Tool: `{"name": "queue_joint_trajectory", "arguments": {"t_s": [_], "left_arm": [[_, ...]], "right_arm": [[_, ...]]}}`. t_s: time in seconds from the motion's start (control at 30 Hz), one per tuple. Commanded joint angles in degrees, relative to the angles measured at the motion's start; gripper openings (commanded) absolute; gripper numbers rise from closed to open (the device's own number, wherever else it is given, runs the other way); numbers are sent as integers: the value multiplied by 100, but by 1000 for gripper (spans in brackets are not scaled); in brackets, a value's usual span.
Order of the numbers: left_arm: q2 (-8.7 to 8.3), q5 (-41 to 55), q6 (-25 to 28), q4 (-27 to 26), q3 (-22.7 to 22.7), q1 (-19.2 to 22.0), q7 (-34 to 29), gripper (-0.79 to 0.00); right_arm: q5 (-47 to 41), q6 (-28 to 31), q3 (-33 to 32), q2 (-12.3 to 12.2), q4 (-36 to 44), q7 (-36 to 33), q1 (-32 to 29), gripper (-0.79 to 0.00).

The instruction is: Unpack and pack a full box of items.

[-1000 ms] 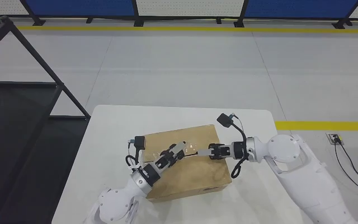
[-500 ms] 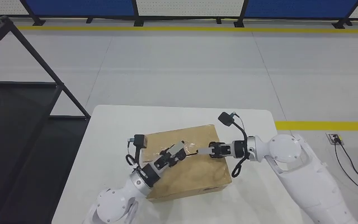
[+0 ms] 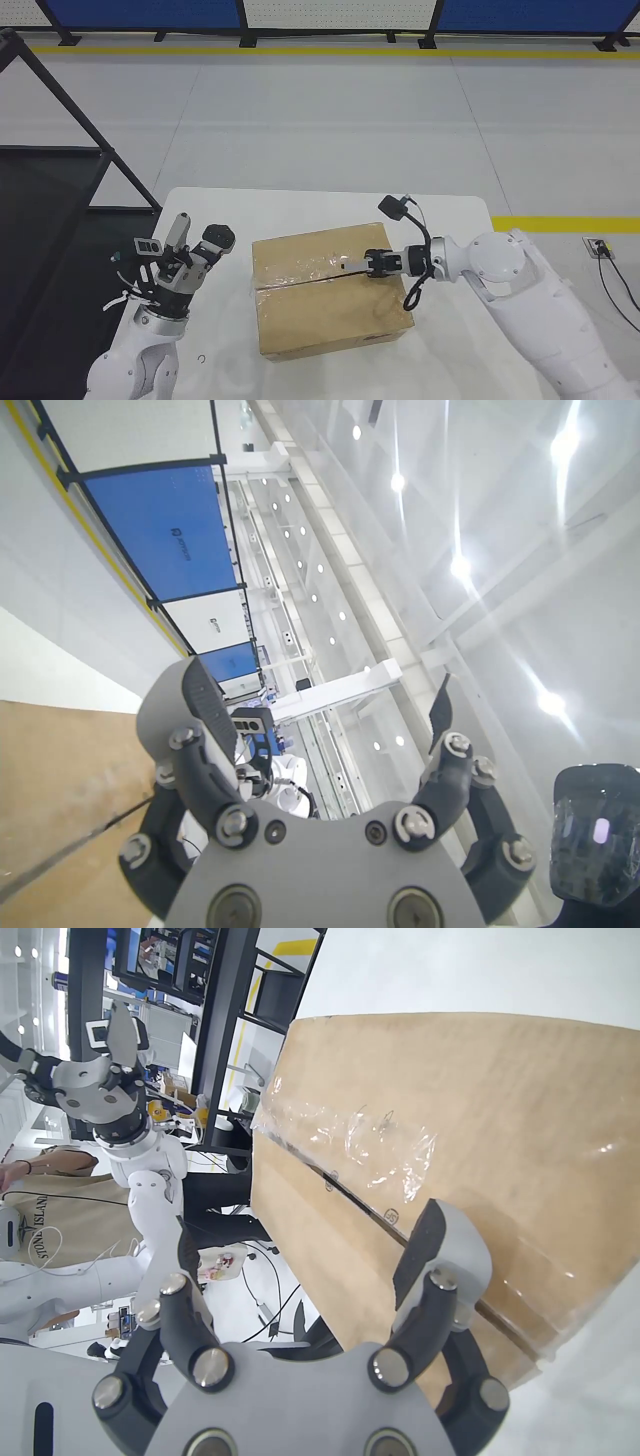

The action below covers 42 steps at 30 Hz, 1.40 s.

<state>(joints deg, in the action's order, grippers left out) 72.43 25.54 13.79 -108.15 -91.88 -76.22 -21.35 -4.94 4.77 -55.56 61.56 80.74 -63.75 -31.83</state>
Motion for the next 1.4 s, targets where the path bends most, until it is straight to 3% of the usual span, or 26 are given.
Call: {"name": "queue_joint_trajectory", "arguments": {"t_s": [0.0, 0.57, 0.9, 1.37], "left_arm": [[-11, 7, 10, 114, -73, -97, -71, 0], [-25, 342, 129, 470, -200, -184, -180, 0], [-32, 370, 138, 483, -214, -222, -194, 0], [-41, 386, 169, 557, -216, -223, -221, 0]], "right_arm": [[-10, -34, 82, 32, -104, -24, 112, 0], [-162, -187, 769, 362, -837, -105, 886, 0], [-167, -84, 800, 458, -1172, 87, 1094, 0], [-362, -52, 1038, 623, -1588, -270, 1316, 0]]}}
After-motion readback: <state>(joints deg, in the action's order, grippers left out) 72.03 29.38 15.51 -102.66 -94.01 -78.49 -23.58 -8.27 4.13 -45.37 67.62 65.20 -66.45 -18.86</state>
